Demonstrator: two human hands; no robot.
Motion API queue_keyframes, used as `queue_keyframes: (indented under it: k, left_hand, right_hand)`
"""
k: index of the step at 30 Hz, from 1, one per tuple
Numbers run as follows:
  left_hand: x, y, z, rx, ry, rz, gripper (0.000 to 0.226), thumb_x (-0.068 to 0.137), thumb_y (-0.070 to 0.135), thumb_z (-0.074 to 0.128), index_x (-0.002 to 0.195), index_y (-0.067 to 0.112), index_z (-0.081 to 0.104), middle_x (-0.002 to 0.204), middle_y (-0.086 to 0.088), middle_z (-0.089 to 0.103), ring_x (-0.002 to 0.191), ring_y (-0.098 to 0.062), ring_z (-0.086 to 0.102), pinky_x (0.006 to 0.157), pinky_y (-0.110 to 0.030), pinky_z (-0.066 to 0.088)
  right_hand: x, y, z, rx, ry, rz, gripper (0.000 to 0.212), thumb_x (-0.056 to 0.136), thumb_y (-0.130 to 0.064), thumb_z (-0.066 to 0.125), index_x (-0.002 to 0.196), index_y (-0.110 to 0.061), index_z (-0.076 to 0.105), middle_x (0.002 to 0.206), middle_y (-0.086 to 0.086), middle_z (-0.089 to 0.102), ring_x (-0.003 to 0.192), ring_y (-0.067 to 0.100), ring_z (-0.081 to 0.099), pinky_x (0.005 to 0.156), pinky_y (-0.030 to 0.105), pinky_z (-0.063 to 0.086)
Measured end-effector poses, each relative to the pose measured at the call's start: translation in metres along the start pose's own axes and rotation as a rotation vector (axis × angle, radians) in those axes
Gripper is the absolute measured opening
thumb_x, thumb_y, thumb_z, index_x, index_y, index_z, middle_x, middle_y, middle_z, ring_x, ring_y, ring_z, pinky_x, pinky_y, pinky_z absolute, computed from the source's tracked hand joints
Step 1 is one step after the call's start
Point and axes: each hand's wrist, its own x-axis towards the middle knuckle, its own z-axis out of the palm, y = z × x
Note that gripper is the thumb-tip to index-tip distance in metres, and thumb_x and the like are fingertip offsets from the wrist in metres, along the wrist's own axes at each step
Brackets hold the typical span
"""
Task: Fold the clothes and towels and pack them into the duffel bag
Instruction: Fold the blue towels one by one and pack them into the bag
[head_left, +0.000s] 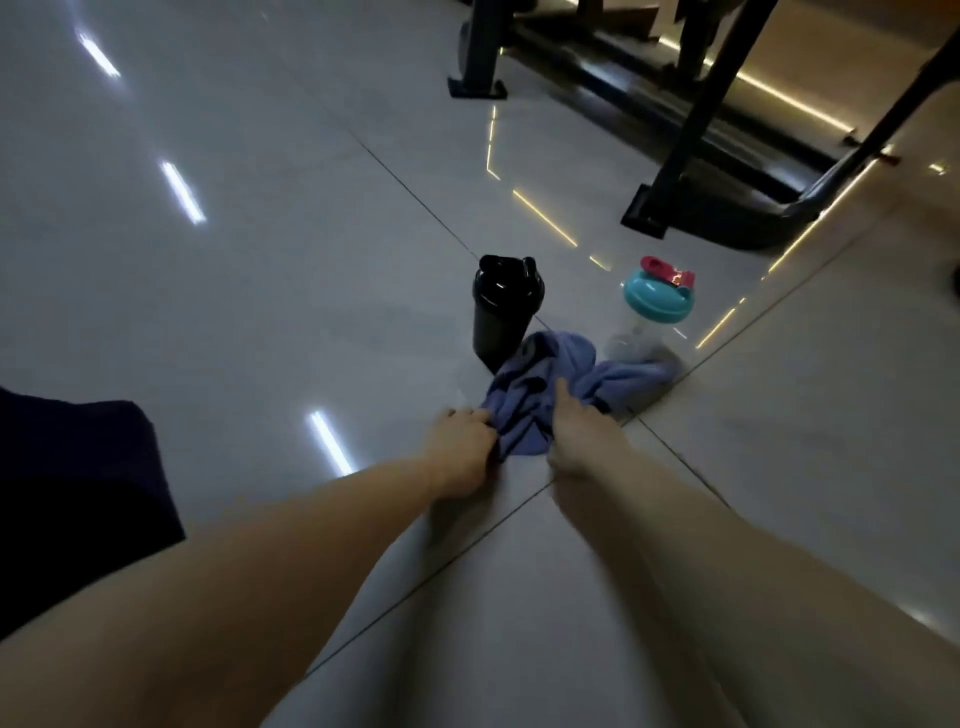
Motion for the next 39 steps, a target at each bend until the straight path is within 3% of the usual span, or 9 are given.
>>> queue_keyframes:
  k: [5, 8, 11, 17, 24, 28, 33, 35, 39]
  left_hand:
    - [-0.040, 0.014, -0.019, -0.143, 0.005, -0.059, 0.033, 0.096, 0.038, 0.058, 0.105, 0.008, 0.068, 0.106, -0.016, 0.071, 0.098, -0.036, 0.068, 0.079, -0.037, 0.051]
    - [-0.063, 0.000, -0.053, -0.256, 0.132, -0.176, 0.033, 0.093, 0.043, 0.061, 0.094, 0.010, 0.068, 0.100, -0.016, 0.070, 0.095, -0.035, 0.067, 0.072, -0.033, 0.044]
    - [-0.082, -0.017, -0.105, -0.389, 0.228, -0.236, 0.012, 0.089, 0.027, 0.064, 0.093, 0.018, 0.058, 0.097, -0.008, 0.063, 0.091, -0.030, 0.060, 0.073, -0.033, 0.044]
    - [-0.128, -0.027, -0.227, -0.379, 0.429, -0.217, 0.019, 0.088, 0.014, 0.059, 0.102, 0.020, 0.071, 0.105, -0.004, 0.072, 0.101, -0.028, 0.066, 0.085, -0.034, 0.052]
    - [-0.228, -0.025, -0.343, -0.405, 0.795, -0.091, 0.010, 0.097, 0.022, 0.060, 0.103, 0.021, 0.068, 0.100, 0.001, 0.063, 0.091, -0.018, 0.055, 0.077, -0.030, 0.038]
    - [-0.265, -0.024, -0.364, -0.634, 0.947, -0.051, 0.004, 0.099, 0.015, 0.060, 0.097, 0.014, 0.063, 0.082, 0.000, 0.061, 0.070, -0.011, 0.058, 0.057, -0.011, 0.040]
    - [-0.282, -0.041, -0.359, -0.823, 0.576, -0.168, 0.007, 0.096, 0.010, 0.064, 0.089, 0.010, 0.064, 0.085, -0.009, 0.066, 0.079, -0.023, 0.065, 0.061, -0.024, 0.052]
    - [-0.287, -0.048, -0.353, -0.815, 0.331, -0.177, 0.008, 0.094, 0.019, 0.070, 0.098, 0.013, 0.067, 0.096, -0.008, 0.071, 0.091, -0.024, 0.068, 0.078, -0.035, 0.058]
    - [-0.290, -0.034, -0.351, -0.968, 0.326, -0.032, 0.058, 0.079, 0.038, 0.084, 0.129, 0.026, 0.060, 0.121, -0.003, 0.066, 0.114, -0.017, 0.063, 0.094, -0.031, 0.050]
  right_hand:
    - [-0.037, -0.022, 0.001, -0.053, -0.171, -0.062, 0.045, 0.093, -0.022, 0.061, 0.132, -0.008, 0.043, 0.118, 0.011, 0.062, 0.105, 0.033, 0.062, 0.082, 0.042, 0.053]
    - [-0.066, -0.020, -0.034, 0.043, -0.171, -0.137, 0.013, 0.092, -0.018, 0.060, 0.101, -0.015, 0.051, 0.097, 0.006, 0.053, 0.105, 0.033, 0.062, 0.073, 0.034, 0.044]
    - [-0.090, -0.013, -0.084, 0.129, -0.115, -0.145, 0.015, 0.085, -0.019, 0.061, 0.073, -0.016, 0.052, 0.081, 0.011, 0.060, 0.084, 0.033, 0.067, 0.067, 0.036, 0.051]
    - [-0.157, 0.000, -0.205, 0.261, -0.095, -0.169, 0.003, 0.095, -0.010, 0.058, 0.094, -0.011, 0.061, 0.095, 0.018, 0.067, 0.076, 0.029, 0.071, 0.058, 0.034, 0.059]
    - [-0.253, -0.004, -0.320, 0.379, 0.013, -0.238, 0.020, 0.102, -0.016, 0.053, 0.118, -0.011, 0.063, 0.109, 0.013, 0.068, 0.091, 0.025, 0.070, 0.069, 0.033, 0.055]
    - [-0.286, -0.005, -0.354, 0.449, 0.283, -0.302, 0.013, 0.100, -0.017, 0.055, 0.104, -0.017, 0.067, 0.105, 0.007, 0.063, 0.099, 0.022, 0.063, 0.074, 0.027, 0.048]
    - [-0.314, -0.026, -0.363, 0.895, 0.511, -0.437, 0.018, 0.103, -0.009, 0.049, 0.104, -0.010, 0.067, 0.096, 0.003, 0.062, 0.089, 0.011, 0.059, 0.065, 0.014, 0.047]
    - [-0.312, -0.039, -0.365, 0.853, 0.461, -0.468, 0.019, 0.103, -0.012, 0.050, 0.101, -0.018, 0.068, 0.103, 0.004, 0.062, 0.100, 0.017, 0.058, 0.079, 0.024, 0.048]
    - [-0.309, -0.067, -0.372, 0.648, 0.257, -0.547, 0.019, 0.100, -0.017, 0.056, 0.113, -0.016, 0.069, 0.116, 0.006, 0.064, 0.112, 0.020, 0.058, 0.090, 0.034, 0.048]
